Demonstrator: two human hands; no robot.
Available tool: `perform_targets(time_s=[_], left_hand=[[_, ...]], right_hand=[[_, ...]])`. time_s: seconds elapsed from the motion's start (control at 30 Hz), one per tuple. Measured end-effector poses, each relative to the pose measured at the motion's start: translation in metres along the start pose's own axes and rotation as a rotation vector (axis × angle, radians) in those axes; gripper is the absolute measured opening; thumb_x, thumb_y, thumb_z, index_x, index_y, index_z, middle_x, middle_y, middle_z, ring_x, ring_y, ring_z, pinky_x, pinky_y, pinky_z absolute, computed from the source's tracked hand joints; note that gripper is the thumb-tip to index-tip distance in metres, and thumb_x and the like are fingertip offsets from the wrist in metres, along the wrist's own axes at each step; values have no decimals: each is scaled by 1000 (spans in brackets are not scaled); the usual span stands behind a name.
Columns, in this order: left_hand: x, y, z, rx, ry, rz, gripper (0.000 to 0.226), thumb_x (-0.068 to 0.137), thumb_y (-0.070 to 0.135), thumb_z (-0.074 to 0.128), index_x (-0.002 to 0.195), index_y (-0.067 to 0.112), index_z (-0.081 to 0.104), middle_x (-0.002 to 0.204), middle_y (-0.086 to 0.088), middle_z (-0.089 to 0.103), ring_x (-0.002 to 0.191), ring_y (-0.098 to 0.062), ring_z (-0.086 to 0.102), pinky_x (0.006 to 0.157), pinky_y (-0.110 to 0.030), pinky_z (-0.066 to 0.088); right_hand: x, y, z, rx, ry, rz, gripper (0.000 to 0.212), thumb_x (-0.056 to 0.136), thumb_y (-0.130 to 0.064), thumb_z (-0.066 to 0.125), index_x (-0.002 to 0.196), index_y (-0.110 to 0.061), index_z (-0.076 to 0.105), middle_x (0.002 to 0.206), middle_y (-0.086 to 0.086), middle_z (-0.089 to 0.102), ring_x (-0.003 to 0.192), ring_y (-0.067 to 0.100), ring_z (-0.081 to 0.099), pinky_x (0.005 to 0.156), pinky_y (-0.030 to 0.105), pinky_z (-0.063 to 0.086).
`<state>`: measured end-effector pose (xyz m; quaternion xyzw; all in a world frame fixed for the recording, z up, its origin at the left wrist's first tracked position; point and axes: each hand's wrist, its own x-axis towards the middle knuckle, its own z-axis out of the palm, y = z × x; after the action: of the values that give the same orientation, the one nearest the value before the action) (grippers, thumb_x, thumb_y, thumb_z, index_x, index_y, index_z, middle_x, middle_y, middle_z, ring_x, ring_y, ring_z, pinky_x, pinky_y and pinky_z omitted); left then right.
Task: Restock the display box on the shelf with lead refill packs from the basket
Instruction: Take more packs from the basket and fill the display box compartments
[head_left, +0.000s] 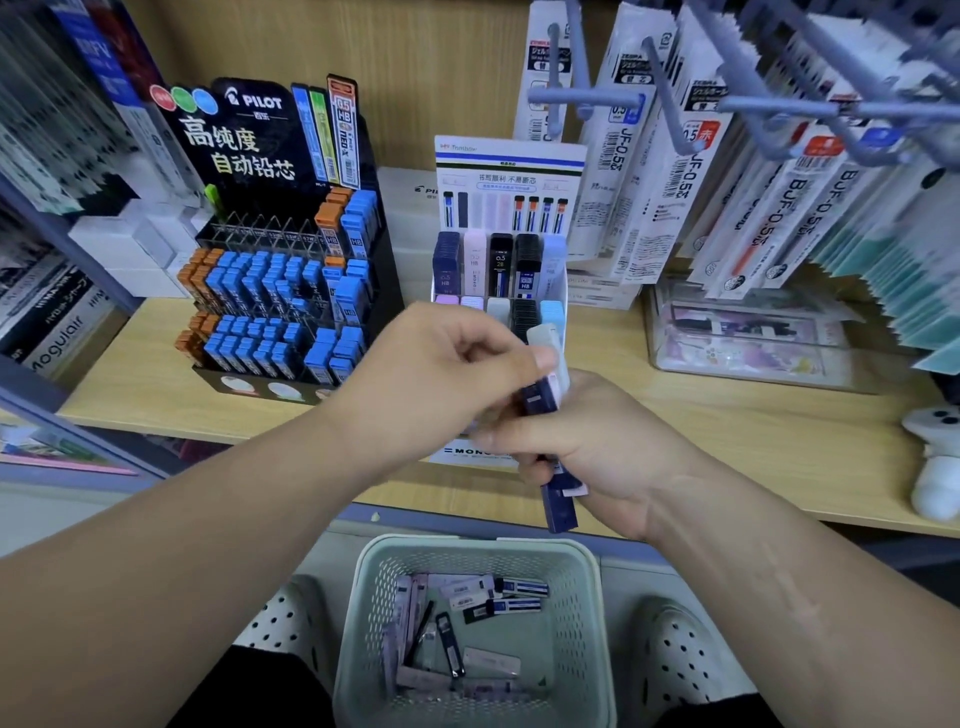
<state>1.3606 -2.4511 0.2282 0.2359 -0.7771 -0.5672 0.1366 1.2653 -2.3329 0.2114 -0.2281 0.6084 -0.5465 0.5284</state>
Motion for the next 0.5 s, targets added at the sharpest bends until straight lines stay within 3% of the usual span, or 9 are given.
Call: perform_targets(time_s=[0.13,0.23,0.37,0.5], left_hand=[[1,-3,7,38,135,-97,16,75,26,85,72,13,75,56,-6,67,50,-17,59,53,-30,50],[1,-1,4,-28,127,-156,11,76,18,84,73,11,76,57,-7,67,50,-15,60,50,-24,49],[3,1,-3,-83,127,-186,5,78,10,81,79,9,76,65,-15,70,55,-28,63,53,-31,55],[5,-2,-5,-108,142,-203,8,79,6,79,86,8,75,69,-14,72,57,-18,62,54,-26,51]], right_hand=[[0,2,4,-104,12,-38,27,70,8,79,82,-12,65,69,1,59,62,12,52,50,25,35],[0,3,2,-114,33,-39,24,71,2,83,80,-14,67,79,7,61,60,13,49,47,21,36],[2,3,-3,16,55,-27,20,78,-8,83,91,-10,69,71,6,61,65,18,51,51,23,40],[2,3,-3,118,36,-12,8,89,-12,71,89,-11,64,63,-2,59,55,10,49,49,19,40]])
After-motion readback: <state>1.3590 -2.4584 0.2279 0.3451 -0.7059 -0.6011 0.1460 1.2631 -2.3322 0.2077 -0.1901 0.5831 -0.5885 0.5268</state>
